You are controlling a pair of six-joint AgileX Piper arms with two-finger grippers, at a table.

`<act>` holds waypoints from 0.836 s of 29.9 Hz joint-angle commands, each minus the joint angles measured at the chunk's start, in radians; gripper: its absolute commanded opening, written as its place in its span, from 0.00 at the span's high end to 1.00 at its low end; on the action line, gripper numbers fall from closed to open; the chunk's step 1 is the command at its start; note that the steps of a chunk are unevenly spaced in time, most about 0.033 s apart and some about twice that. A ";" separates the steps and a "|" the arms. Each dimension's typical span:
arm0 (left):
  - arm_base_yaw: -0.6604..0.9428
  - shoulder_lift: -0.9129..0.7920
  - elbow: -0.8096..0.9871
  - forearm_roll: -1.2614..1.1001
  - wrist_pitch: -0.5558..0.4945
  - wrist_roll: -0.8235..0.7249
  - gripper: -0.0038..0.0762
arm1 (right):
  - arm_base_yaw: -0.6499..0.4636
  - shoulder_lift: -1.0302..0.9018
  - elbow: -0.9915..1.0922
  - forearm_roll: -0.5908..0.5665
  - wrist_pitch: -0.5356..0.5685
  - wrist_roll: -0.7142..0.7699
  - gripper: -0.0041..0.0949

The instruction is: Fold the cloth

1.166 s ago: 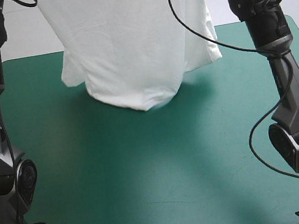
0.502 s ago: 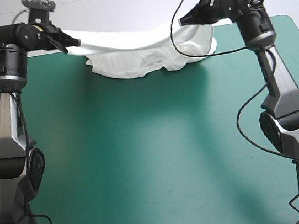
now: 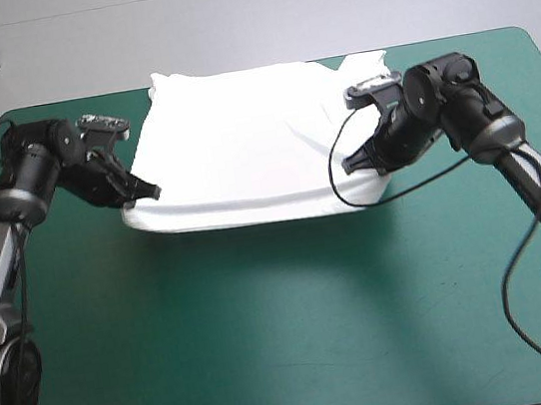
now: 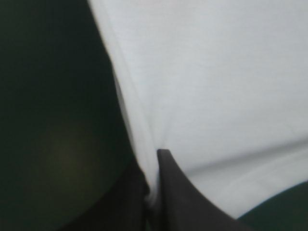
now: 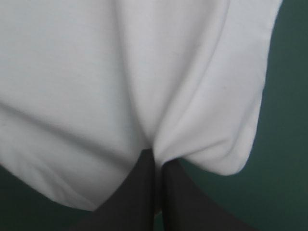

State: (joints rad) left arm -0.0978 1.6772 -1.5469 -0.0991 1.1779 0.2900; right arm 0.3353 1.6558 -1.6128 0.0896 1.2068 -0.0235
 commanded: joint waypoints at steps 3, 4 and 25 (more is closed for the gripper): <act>-0.002 -0.271 0.301 -0.009 0.019 -0.007 0.93 | 0.028 -0.269 0.295 -0.001 -0.027 0.030 0.98; -0.002 -0.308 0.355 -0.005 0.022 -0.007 0.93 | 0.037 -0.307 0.348 0.018 -0.027 0.032 0.98; -0.002 -0.715 0.784 0.043 0.014 -0.047 0.73 | 0.207 -0.527 0.808 0.093 -0.146 0.076 0.56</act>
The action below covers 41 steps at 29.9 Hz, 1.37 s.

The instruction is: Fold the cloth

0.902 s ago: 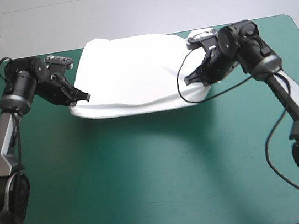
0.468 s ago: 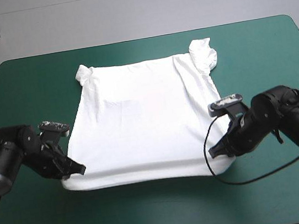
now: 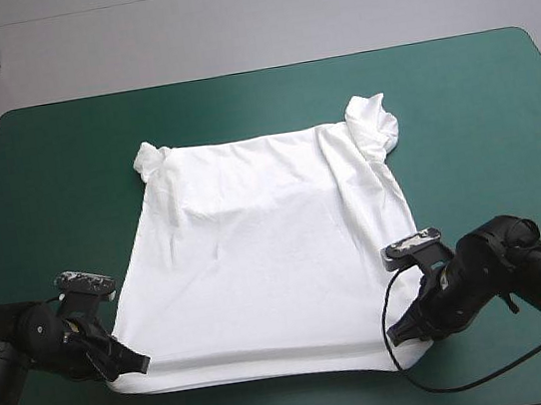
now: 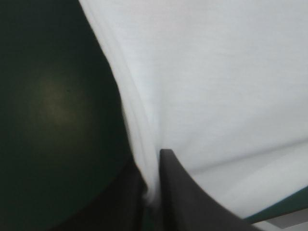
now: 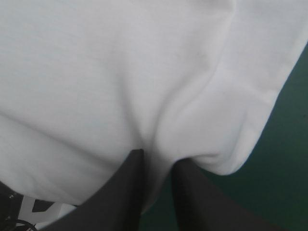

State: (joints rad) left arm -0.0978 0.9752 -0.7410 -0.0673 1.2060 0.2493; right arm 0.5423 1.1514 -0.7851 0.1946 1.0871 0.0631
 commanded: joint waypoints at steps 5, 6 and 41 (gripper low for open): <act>-0.002 -0.013 -0.022 0.010 -0.018 -0.023 0.36 | 0.000 -0.026 -0.020 -0.012 -0.068 -0.013 0.21; -0.002 -0.013 -0.022 0.010 -0.021 -0.023 0.30 | 0.000 -0.028 -0.020 -0.012 -0.083 -0.013 0.19; -0.002 0.461 -0.632 0.001 -0.370 -0.077 0.26 | -0.009 -0.062 -0.569 -0.395 0.026 0.143 0.22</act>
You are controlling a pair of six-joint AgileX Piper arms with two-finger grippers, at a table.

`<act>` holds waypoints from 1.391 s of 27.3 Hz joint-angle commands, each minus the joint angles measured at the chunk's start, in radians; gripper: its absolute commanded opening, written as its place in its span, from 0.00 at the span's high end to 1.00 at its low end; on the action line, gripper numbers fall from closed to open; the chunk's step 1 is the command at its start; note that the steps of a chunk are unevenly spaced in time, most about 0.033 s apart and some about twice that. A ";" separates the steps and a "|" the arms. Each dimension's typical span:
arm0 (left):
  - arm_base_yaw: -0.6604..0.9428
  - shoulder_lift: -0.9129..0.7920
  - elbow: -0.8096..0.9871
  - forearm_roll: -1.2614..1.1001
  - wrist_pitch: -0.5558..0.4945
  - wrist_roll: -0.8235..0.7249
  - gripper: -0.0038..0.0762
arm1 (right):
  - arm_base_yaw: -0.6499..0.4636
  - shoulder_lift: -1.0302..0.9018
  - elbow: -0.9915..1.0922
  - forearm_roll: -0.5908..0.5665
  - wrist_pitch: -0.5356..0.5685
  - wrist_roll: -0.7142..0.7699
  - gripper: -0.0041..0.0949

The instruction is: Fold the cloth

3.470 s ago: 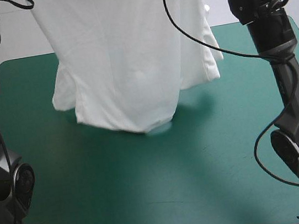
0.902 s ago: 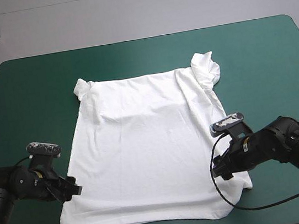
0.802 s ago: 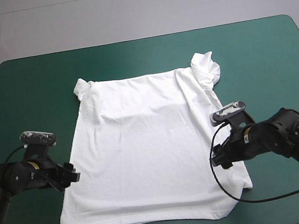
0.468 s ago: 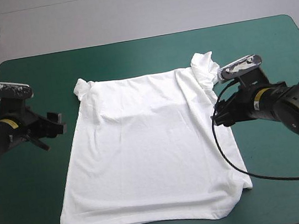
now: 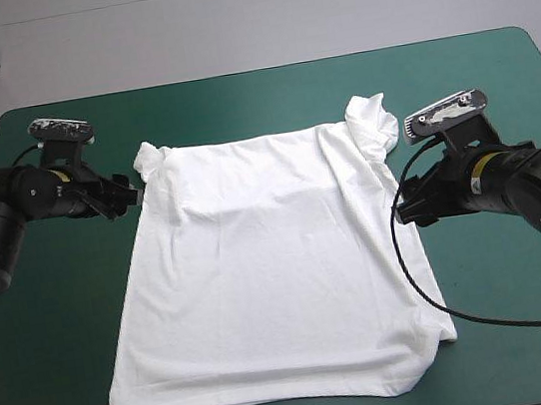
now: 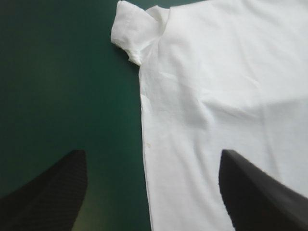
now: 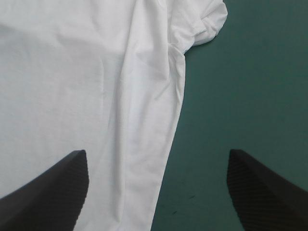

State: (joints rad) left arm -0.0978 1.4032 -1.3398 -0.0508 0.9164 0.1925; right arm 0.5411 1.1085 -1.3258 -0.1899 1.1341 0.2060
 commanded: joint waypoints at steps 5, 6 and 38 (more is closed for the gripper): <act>0.000 0.170 -0.033 -0.052 -0.134 -0.021 0.26 | -0.008 -0.019 -0.028 0.004 0.009 0.000 0.28; 0.000 0.201 -0.033 -0.069 -0.143 -0.016 0.26 | -0.008 -0.019 -0.028 0.004 0.011 0.000 0.28; -0.002 0.513 -0.026 -0.142 -0.183 0.006 0.92 | -0.377 0.520 -0.028 0.292 -0.307 -0.294 0.37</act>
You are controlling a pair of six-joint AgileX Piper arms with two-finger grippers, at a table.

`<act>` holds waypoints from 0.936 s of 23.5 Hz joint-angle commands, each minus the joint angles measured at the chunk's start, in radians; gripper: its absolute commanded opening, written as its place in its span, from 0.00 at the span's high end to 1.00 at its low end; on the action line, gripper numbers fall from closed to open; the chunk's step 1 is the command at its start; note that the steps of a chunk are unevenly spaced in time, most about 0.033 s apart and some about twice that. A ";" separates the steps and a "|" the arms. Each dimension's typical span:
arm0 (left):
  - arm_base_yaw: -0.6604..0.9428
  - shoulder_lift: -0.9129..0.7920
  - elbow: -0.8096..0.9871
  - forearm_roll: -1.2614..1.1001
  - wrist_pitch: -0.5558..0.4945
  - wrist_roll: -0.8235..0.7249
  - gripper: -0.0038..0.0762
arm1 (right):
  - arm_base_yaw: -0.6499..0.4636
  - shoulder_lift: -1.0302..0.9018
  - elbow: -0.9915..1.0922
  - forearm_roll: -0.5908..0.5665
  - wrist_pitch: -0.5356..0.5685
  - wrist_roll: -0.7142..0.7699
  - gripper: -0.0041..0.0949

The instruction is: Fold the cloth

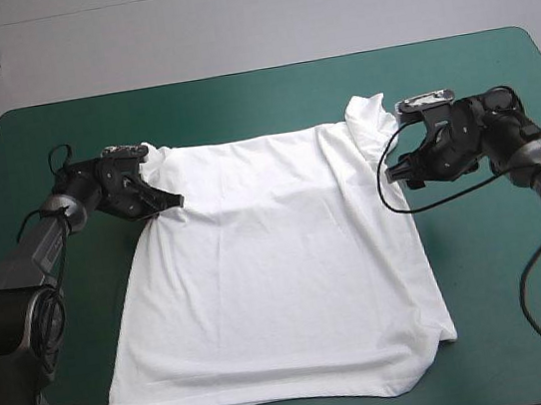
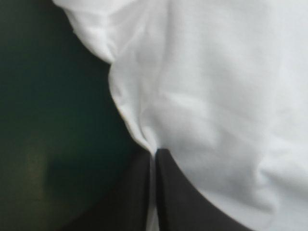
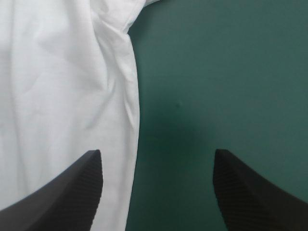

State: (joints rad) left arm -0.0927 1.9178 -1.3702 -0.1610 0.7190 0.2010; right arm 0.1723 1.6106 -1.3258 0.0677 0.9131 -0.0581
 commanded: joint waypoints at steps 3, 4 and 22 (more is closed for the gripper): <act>-0.007 -0.002 0.005 -0.035 0.018 0.000 0.92 | -0.008 0.128 -0.028 0.130 -0.167 -0.098 0.38; -0.007 -0.002 0.005 -0.035 0.018 0.000 0.92 | -0.008 0.155 -0.028 0.156 -0.175 -0.121 0.38; -0.007 -0.102 -0.020 0.017 0.030 -0.008 0.93 | -0.008 0.125 -0.059 0.343 -0.237 -0.263 0.97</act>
State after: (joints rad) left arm -0.0927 1.8921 -1.3679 -0.1545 0.7118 0.2031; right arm 0.1715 1.8410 -1.3361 0.3876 0.7198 -0.3103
